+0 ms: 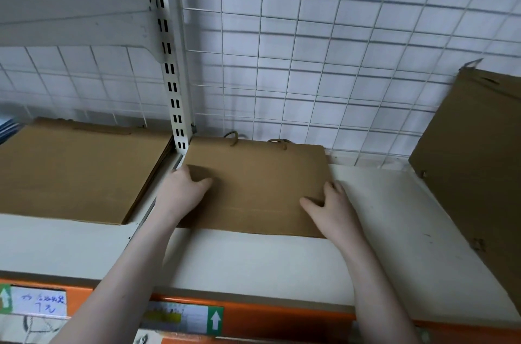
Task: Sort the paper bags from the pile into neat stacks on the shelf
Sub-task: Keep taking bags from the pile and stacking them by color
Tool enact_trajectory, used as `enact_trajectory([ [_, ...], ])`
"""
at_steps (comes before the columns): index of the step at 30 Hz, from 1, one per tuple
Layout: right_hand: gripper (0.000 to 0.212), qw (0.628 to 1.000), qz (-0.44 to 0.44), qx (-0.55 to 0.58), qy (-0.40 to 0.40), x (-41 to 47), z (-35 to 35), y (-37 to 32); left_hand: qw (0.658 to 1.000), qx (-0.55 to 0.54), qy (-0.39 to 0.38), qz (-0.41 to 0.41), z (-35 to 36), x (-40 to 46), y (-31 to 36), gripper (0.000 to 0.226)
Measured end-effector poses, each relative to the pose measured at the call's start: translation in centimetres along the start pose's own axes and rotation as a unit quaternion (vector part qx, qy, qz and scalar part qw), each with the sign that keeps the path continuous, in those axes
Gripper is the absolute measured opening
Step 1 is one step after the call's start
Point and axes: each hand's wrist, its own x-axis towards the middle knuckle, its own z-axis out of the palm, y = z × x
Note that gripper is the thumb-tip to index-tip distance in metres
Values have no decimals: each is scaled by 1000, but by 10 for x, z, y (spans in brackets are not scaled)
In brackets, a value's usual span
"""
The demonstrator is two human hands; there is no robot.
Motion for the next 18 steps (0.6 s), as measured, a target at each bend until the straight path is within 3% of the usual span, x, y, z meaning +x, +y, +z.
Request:
enact_trajectory([
  [3,76,998,-16,-58,2,4,5,0,1000,2,0,2,1,-1,-1,44],
  [8,77,993,-50,-106,21,-6,3,6,998,44,-11,45,-1,-10,-1,45],
  [11,82,985,-105,-136,-9,-20,-3,8,992,94,0,83,-2,-17,-8,54],
  [15,115,965,-173,-181,-73,-35,-7,9,985,135,19,108,-4,-22,-18,67],
  [18,89,954,-200,-203,-95,-34,-6,10,975,165,37,144,-3,-27,-23,69],
])
